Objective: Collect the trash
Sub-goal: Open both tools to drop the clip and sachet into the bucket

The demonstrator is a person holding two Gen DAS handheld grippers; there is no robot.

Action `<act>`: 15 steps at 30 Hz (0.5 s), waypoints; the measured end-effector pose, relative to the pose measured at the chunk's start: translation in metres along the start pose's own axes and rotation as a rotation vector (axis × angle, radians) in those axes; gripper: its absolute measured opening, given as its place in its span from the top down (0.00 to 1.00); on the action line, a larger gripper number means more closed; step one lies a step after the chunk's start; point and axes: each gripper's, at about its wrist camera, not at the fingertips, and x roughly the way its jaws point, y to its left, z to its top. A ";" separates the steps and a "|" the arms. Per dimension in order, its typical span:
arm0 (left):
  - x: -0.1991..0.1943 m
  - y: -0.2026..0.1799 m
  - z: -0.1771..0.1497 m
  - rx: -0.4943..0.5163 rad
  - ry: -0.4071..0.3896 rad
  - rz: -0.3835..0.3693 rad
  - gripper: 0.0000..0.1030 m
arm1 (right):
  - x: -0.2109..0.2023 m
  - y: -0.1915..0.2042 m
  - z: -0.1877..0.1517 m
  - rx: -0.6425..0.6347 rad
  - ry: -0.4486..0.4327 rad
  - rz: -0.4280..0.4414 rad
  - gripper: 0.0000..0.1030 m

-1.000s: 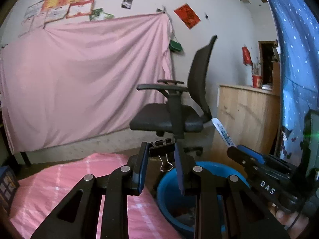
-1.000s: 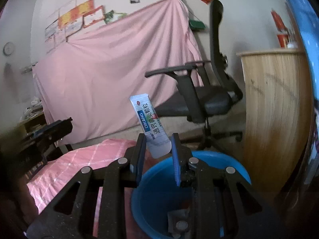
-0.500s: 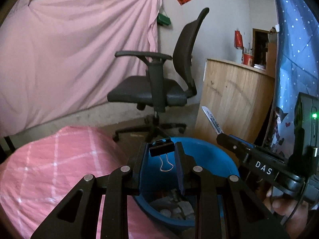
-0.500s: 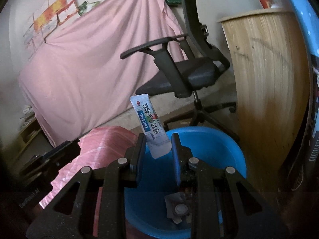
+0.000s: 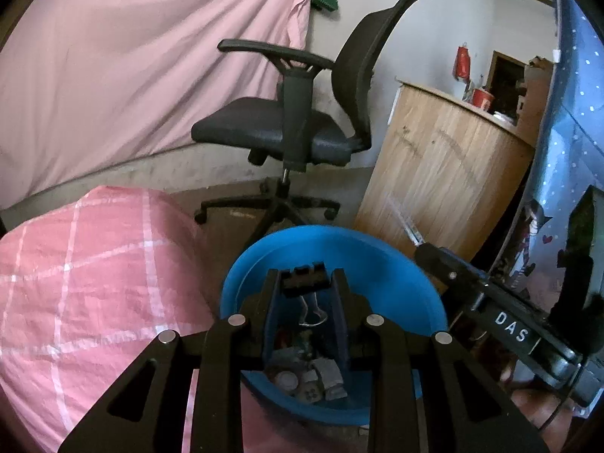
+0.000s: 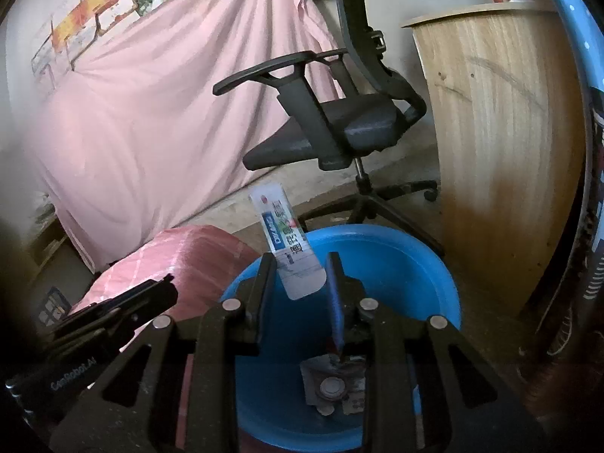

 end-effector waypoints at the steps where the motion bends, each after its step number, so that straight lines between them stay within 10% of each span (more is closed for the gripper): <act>1: 0.000 0.001 -0.001 -0.002 0.005 0.001 0.75 | 0.000 -0.001 0.000 0.003 0.002 0.000 0.50; 15: -0.001 0.008 -0.004 -0.014 0.002 0.019 0.69 | 0.003 -0.007 0.000 0.010 0.016 -0.012 0.50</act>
